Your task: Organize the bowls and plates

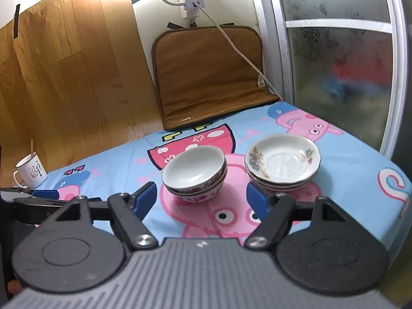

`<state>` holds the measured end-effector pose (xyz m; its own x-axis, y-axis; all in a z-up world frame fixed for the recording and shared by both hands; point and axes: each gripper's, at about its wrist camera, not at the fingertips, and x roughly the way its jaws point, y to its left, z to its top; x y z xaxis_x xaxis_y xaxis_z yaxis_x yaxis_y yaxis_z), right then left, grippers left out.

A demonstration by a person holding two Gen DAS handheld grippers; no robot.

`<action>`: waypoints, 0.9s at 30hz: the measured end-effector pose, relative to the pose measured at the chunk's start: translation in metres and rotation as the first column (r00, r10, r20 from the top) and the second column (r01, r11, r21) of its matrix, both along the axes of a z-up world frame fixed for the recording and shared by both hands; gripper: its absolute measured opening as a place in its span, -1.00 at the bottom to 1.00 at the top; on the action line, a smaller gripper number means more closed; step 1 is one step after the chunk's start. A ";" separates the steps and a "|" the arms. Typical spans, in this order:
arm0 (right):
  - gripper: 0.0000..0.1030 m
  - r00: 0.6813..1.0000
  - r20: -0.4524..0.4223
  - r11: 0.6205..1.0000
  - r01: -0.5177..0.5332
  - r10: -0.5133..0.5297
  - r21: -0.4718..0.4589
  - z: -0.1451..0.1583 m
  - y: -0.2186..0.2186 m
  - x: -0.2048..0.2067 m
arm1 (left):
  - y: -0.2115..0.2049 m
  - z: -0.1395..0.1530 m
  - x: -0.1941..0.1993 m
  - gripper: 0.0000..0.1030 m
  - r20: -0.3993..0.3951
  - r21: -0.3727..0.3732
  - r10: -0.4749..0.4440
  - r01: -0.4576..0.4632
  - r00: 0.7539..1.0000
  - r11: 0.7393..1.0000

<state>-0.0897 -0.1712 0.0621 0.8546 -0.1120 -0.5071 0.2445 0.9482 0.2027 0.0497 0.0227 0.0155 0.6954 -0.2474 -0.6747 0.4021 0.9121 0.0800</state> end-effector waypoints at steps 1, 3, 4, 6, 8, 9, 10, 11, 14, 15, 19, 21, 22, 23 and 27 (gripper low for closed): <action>0.52 1.000 0.000 1.000 -0.001 0.001 0.007 -0.001 -0.001 0.000 | -0.001 0.000 -0.001 1.00 0.002 0.006 0.004 -0.004 1.000 1.000; 0.52 1.000 0.002 1.000 -0.003 0.003 0.018 -0.001 -0.003 -0.001 | -0.001 -0.001 -0.002 1.00 0.002 0.014 0.008 -0.008 1.000 1.000; 0.52 1.000 0.004 1.000 -0.004 0.004 0.023 -0.002 -0.003 -0.001 | -0.001 0.000 -0.002 1.00 0.004 0.018 0.011 -0.011 1.000 1.000; 0.52 1.000 0.007 0.999 -0.011 0.010 0.031 -0.002 -0.004 -0.002 | -0.002 0.000 -0.004 1.00 0.009 0.027 0.015 -0.015 1.000 1.000; 0.52 1.000 0.009 0.999 -0.018 0.018 0.037 -0.002 -0.004 -0.003 | -0.003 0.001 -0.006 1.00 0.013 0.033 0.017 -0.017 1.000 0.999; 0.52 1.000 0.010 0.999 -0.023 0.023 0.040 -0.003 -0.004 -0.003 | -0.003 0.001 -0.007 1.00 0.015 0.036 0.018 -0.018 1.000 0.999; 0.52 1.000 0.010 0.999 -0.027 0.026 0.043 -0.003 -0.004 -0.004 | -0.003 0.000 -0.007 1.00 0.015 0.038 0.018 -0.019 1.000 0.999; 0.52 0.999 0.009 0.998 -0.032 0.032 0.046 -0.004 -0.004 -0.004 | -0.003 0.000 -0.007 1.00 0.015 0.041 0.019 -0.020 1.000 0.999; 0.52 0.999 0.008 0.997 -0.045 0.044 0.055 -0.005 -0.004 -0.007 | -0.004 0.001 -0.009 1.00 0.016 0.047 0.023 -0.024 1.000 0.999; 0.52 0.999 0.008 0.997 -0.048 0.048 0.058 -0.005 -0.004 -0.008 | -0.005 0.001 -0.009 1.00 0.017 0.050 0.023 -0.024 1.000 0.998; 0.53 0.998 -0.006 0.995 -0.065 0.065 0.073 -0.008 -0.005 -0.008 | -0.008 0.001 -0.013 1.00 0.024 0.058 0.023 -0.024 0.999 0.998; 0.53 0.996 -0.030 0.994 -0.077 0.080 0.077 -0.011 -0.004 -0.003 | -0.008 0.000 -0.014 1.00 0.021 0.055 0.017 -0.018 1.000 0.998; 0.53 0.995 -0.047 0.993 -0.087 0.091 0.077 -0.012 -0.003 0.000 | -0.008 0.000 -0.015 1.00 0.018 0.048 0.016 -0.017 1.000 0.999; 0.53 0.993 -0.062 0.993 -0.094 0.099 0.074 -0.013 -0.002 0.003 | -0.007 0.000 -0.015 1.00 0.015 0.039 0.017 -0.017 1.000 0.999; 0.53 0.988 -0.106 0.993 -0.111 0.115 0.042 -0.019 0.003 0.009 | 0.000 0.003 -0.016 1.00 0.004 -0.016 0.035 -0.035 0.999 0.999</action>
<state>-0.0809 -0.1681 0.0433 0.8004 0.0023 -0.5994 0.1586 0.9636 0.2154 0.0337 0.0228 0.0187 0.7067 -0.2336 -0.6678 0.3693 0.9269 0.0666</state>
